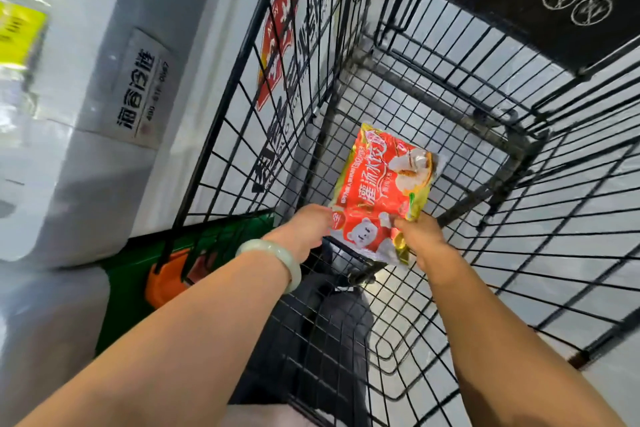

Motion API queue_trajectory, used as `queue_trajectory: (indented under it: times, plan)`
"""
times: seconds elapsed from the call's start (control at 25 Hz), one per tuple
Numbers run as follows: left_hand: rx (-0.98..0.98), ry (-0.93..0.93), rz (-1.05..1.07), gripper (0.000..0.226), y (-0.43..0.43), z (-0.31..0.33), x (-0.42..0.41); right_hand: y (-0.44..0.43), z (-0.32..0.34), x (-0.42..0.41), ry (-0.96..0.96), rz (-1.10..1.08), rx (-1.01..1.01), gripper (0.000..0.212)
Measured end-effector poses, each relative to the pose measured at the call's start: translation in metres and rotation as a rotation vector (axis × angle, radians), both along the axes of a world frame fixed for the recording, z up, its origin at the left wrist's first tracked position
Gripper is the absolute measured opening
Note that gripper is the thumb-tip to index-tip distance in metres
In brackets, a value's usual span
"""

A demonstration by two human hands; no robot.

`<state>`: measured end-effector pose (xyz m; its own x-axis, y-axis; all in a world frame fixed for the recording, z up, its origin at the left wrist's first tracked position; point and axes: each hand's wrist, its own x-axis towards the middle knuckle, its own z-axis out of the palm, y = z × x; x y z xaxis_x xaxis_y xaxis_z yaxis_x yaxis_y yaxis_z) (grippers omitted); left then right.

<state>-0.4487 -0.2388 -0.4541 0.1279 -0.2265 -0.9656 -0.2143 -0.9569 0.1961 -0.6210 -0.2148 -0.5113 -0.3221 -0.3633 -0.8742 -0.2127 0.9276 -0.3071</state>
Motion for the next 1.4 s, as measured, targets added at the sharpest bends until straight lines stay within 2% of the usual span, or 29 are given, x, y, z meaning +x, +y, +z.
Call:
queue_trajectory:
  times: [0.12, 0.2, 0.28, 0.32, 0.4, 0.48, 0.6, 0.68, 0.76, 0.84, 0.92, 1.0, 1.12, 1.2, 1.24, 1.32, 1.4]
  plan:
    - [0.024, 0.015, 0.012, 0.024, 0.004, 0.014, 0.005, 0.003, 0.007, 0.003, -0.031, -0.088, -0.024, 0.024]
    - [0.051, 0.029, 0.058, 0.022, 0.010, 0.029, 0.007, 0.000, 0.033, 0.009, -0.130, -0.228, -0.055, 0.008]
    - [0.076, 0.069, 0.129, 0.016, 0.016, 0.050, 0.010, 0.000, 0.061, 0.013, -0.240, -0.325, -0.077, 0.005]
    - [0.083, 0.102, 0.176, 0.018, 0.020, 0.061, 0.012, 0.000, 0.076, 0.014, -0.272, -0.345, -0.076, 0.013]
    - [0.052, 0.170, 0.259, 0.045, 0.028, 0.082, 0.015, 0.003, 0.111, 0.015, -0.338, -0.414, -0.074, 0.031]
    - [0.039, 0.266, 0.327, 0.063, 0.036, 0.107, 0.017, 0.010, 0.139, 0.013, -0.395, -0.434, -0.049, 0.040]
    - [0.000, 0.348, 0.347, 0.058, 0.051, 0.144, 0.013, 0.027, 0.180, 0.012, -0.539, -0.324, -0.101, 0.036]
    - [-0.081, 0.389, 0.417, 0.047, 0.062, 0.171, 0.008, 0.038, 0.212, 0.013, -0.620, -0.162, -0.138, 0.020]
    - [-0.204, 0.450, 0.566, 0.041, 0.072, 0.192, 0.007, 0.043, 0.246, 0.017, -0.629, 0.005, -0.124, 0.009]
    - [-0.316, 0.422, 0.658, 0.040, 0.080, 0.215, 0.016, 0.046, 0.281, 0.024, -0.629, 0.131, -0.112, 0.008]
    - [-0.430, 0.404, 0.648, 0.046, 0.086, 0.232, 0.029, 0.045, 0.309, 0.031, -0.627, 0.284, -0.106, 0.013]
    - [-0.585, 0.401, 0.623, 0.042, 0.094, 0.254, 0.049, 0.047, 0.339, 0.044, -0.613, 0.428, -0.077, 0.023]
    - [-0.715, 0.328, 0.656, 0.037, 0.116, 0.295, 0.083, 0.054, 0.369, 0.061, -0.536, 0.661, 0.026, 0.062]
    - [-0.775, 0.344, 0.687, 0.027, 0.137, 0.316, 0.106, 0.060, 0.376, 0.069, -0.396, 0.767, 0.082, 0.087]
    - [-0.791, 0.370, 0.702, 0.023, 0.148, 0.326, 0.115, 0.061, 0.374, 0.071, -0.304, 0.772, 0.068, 0.092]
    - [-0.837, 0.395, 0.756, 0.024, 0.187, 0.341, 0.148, 0.074, 0.373, 0.097, -0.123, 0.750, -0.028, 0.087]
    - [-0.875, 0.416, 0.818, 0.027, 0.229, 0.353, 0.180, 0.090, 0.375, 0.132, -0.076, 0.699, -0.137, 0.076]
